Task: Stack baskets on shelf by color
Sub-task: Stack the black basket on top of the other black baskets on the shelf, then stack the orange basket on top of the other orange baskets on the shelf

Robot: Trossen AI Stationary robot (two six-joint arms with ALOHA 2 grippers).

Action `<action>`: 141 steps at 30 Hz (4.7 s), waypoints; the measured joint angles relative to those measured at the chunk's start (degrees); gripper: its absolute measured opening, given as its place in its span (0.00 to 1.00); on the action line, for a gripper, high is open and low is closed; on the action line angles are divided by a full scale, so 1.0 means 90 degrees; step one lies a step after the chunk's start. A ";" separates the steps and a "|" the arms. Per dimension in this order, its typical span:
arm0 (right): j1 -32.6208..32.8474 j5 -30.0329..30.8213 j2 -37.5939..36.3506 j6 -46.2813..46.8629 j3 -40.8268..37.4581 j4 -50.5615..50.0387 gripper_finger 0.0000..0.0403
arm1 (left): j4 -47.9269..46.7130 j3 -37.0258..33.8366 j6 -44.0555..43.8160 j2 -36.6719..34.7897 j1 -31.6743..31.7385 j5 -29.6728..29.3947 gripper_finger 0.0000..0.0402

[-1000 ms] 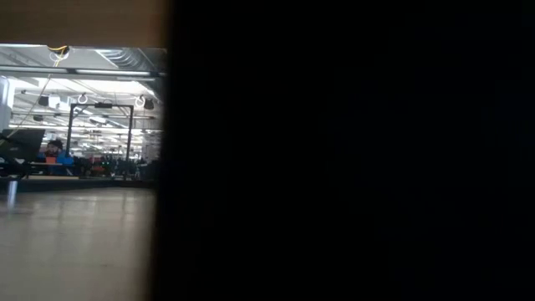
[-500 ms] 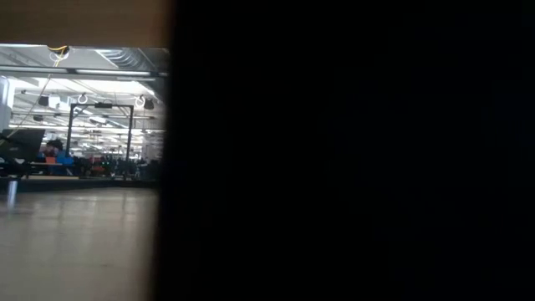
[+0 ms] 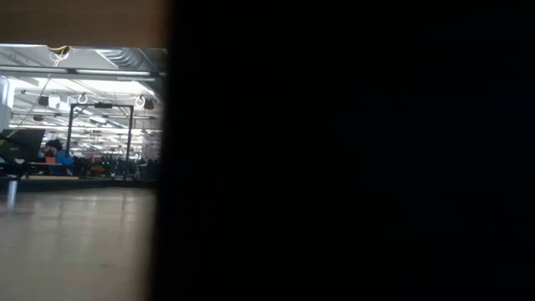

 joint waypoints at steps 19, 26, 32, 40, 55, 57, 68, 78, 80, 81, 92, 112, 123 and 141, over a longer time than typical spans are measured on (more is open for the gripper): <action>-0.0002 -0.0015 0.0000 0.0135 0.0000 0.0000 0.26 | 0.0010 0.0000 0.0288 0.0000 0.0002 0.0000 0.19; -0.0001 -0.0015 0.0001 0.0154 0.0000 0.0000 0.26 | 0.0032 0.0000 0.0720 0.0000 0.0156 0.0232 0.19; 0.0000 -0.0008 0.0002 0.0159 0.0000 0.0000 0.26 | 0.0032 0.0000 0.0848 0.0000 0.0155 0.0257 0.16; -0.0001 -0.0005 0.0000 0.0450 0.0000 -0.0003 0.26 | 0.0051 0.0001 0.0905 0.0000 0.0158 0.0236 0.17; -0.0002 -0.2212 0.0002 0.0811 0.0000 -0.0454 0.26 | 0.0041 0.0000 0.0317 0.0000 -0.0007 0.0308 0.18; -0.0002 -0.2729 0.0001 0.0971 0.0000 -0.0752 0.26 | 0.0041 0.0000 0.0236 0.0000 -0.0019 0.0308 0.18; -0.0009 -0.5259 0.0002 0.1521 -0.0259 -0.1511 0.26 | 0.0056 0.0010 0.0034 -0.0254 -0.0072 -0.0028 0.18; -0.0435 -0.5403 0.0009 0.1482 -0.1339 -0.1179 0.26 | -0.0061 0.0007 0.0170 -0.0375 -0.0147 -0.0287 0.18; -0.0573 -0.5402 0.0009 0.1426 -0.1628 -0.0860 0.26 | -0.0215 0.0007 0.0292 -0.0434 -0.0214 -0.0569 0.18; -0.0638 -0.5402 0.0009 0.1388 -0.1775 -0.0624 0.26 | -0.0232 0.0007 0.0391 -0.0456 -0.0217 -0.0705 0.18; -0.1217 -0.7310 0.0009 0.1100 -0.3219 0.2164 0.26 | -0.1234 0.0002 0.1076 -0.0889 -0.0401 -0.2406 0.18; -0.1469 -0.8891 0.0002 0.1340 -0.5108 0.6222 0.26 | -0.1717 0.0002 0.1227 -0.0974 -0.0401 -0.2531 0.18; -0.1798 -0.8855 0.0002 0.1966 -0.6327 0.7450 0.26 | -0.1719 0.0002 0.1231 -0.0971 -0.0401 -0.2523 0.18; -0.1215 -0.6316 -0.1748 0.1998 -0.5494 0.3261 0.26 | -0.1819 0.0002 0.1847 -0.0969 -0.0406 -0.2598 0.18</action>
